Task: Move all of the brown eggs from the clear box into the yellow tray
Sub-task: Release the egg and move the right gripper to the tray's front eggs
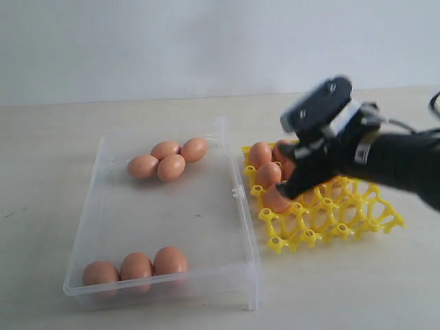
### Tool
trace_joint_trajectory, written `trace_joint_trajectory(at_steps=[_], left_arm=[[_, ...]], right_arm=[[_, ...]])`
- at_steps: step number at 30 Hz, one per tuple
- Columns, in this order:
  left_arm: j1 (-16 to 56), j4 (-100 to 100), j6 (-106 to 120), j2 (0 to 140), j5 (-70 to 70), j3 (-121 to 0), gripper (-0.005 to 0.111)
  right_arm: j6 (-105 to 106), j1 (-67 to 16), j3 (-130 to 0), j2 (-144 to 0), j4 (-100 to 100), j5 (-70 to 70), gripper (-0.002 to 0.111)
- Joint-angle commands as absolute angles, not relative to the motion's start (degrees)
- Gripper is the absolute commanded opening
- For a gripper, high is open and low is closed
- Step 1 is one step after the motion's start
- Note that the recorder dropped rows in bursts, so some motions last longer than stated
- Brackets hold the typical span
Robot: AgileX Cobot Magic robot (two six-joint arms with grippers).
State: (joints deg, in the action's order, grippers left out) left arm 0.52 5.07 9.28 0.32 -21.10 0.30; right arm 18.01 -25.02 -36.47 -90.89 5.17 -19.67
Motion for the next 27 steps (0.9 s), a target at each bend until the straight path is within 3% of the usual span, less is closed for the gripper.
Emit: trace_joint_trajectory(at_steps=[1,8,13,15,23,27], left_arm=[[0.60,5.28,8.97,0.00,-20.66,0.00,0.000],[0.60,5.28,8.84,0.00,-20.66,0.00,0.000],[0.60,5.28,8.98,0.00,-20.66,0.00,0.000],[0.60,5.28,8.98,0.00,-20.66,0.00,0.000],[0.60,5.28,8.88,0.00,-20.66,0.00,0.000],[0.60,5.28,8.88,0.00,-20.66,0.00,0.000]], right_arm=[[11.21,-28.18,-51.54,-81.94,4.14,7.50,0.000],[5.86,-37.69,-82.41,-93.56,-4.57,50.14,0.000],[5.98,-40.78,-92.13,-106.21,-10.21,62.56,0.002],[5.98,-41.66,-94.85,-111.10,-11.51,66.04,0.010],[5.98,-43.36,-101.20,-122.67,-15.08,69.96,0.062],[5.98,-43.63,-104.07,-126.41,-15.33,69.96,0.065]])
